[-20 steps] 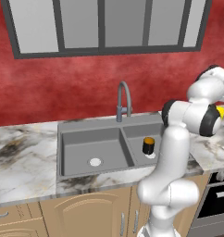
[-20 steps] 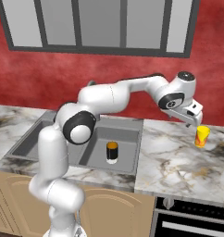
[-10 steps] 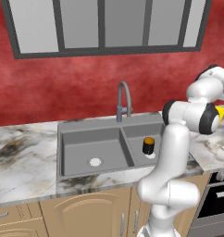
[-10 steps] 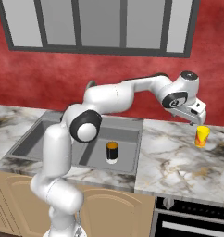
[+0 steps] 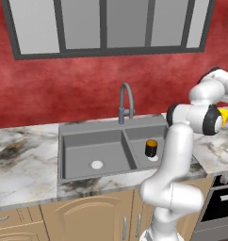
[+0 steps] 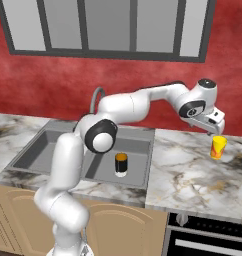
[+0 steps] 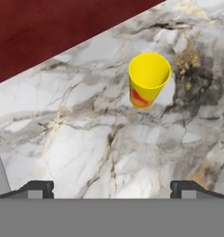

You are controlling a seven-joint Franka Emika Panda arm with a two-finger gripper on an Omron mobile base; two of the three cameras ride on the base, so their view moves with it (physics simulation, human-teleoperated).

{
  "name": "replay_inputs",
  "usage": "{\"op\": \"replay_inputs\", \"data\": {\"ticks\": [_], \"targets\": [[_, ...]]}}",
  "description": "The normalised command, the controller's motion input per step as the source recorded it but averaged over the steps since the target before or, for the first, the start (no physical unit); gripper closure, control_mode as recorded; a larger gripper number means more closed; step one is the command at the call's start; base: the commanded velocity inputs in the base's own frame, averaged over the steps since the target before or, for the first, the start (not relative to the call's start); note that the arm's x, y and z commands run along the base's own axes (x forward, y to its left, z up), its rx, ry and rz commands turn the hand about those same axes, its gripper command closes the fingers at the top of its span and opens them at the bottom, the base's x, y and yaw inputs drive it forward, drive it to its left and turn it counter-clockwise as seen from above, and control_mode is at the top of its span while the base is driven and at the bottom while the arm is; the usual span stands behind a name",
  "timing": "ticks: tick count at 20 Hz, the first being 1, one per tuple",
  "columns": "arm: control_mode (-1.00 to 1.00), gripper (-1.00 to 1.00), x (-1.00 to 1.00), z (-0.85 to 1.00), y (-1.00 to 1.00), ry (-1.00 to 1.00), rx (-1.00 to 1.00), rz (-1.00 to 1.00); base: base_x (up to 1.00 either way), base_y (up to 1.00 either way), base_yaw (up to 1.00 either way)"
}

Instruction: Move any existing items from the left basin to the right basin for drying. Then move the cup from the counter to the left basin of the sink for washing.

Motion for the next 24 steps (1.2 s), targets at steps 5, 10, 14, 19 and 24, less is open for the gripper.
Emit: {"op": "replay_inputs", "data": {"ticks": [5,10,14,19,24], "targets": [[-1.0,-1.0,0.29,-0.18,-0.17,0.0,0.0,0.0,0.0,0.0,0.0],[-1.0,-1.0,0.13,-0.05,-0.22,0.0,0.0,0.0,0.0,0.0,0.0],[-1.0,-1.0,0.02,0.0,-0.28,0.0,0.0,0.0,0.0,0.0,0.0],[-1.0,-1.0,0.07,-0.04,-0.18,0.02,0.0,0.0,0.0,0.0,0.0],[-1.0,-1.0,0.2,-0.07,-0.03,0.03,0.0,0.0,0.0,0.0,0.0]]}}
